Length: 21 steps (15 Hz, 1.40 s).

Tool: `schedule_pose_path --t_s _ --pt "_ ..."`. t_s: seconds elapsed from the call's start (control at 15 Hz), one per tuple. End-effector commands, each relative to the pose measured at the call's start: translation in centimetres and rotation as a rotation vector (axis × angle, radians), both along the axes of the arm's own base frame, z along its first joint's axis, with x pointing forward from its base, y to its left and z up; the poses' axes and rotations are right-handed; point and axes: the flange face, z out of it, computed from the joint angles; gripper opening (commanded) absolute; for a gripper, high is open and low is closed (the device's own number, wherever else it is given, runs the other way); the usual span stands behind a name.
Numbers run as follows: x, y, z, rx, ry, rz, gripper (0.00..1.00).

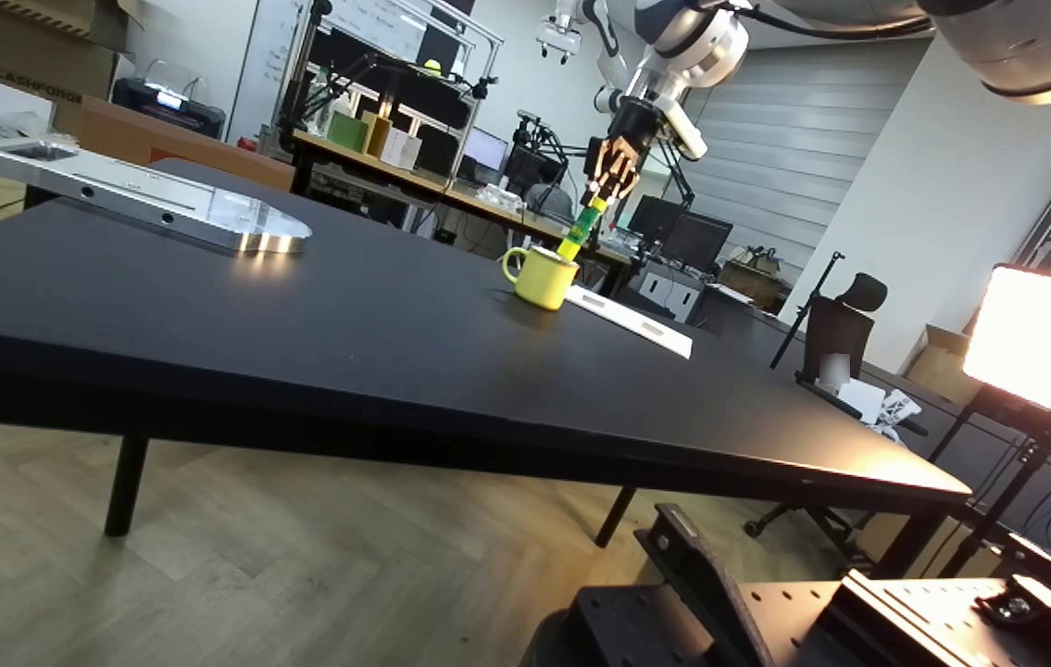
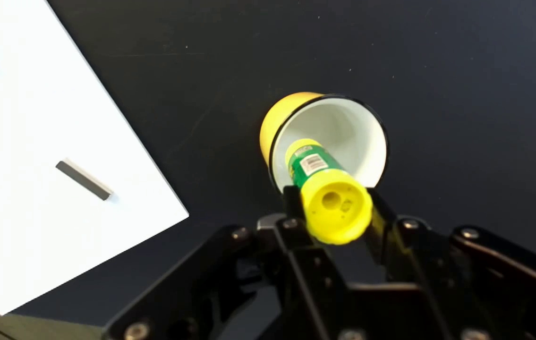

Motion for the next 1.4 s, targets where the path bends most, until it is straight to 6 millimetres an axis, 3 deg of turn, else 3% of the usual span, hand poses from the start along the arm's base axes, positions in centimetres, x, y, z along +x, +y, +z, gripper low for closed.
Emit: schedule_pose_path --t_s 0.0,0.27,0.73,1.0,1.33 --pt "-0.9 0.2 4.1 -0.058 -0.008 -0.016 0.09" --pt "-2.3 -0.3 6.1 -0.09 -0.017 -0.012 0.09" --pt "-6.3 -4.0 6.3 -0.103 -0.024 -0.061 0.09" --pt "-9.6 -6.4 4.7 -0.097 0.005 -0.095 0.09" --pt "-14.1 -9.0 1.1 -0.14 0.003 -0.151 0.09"
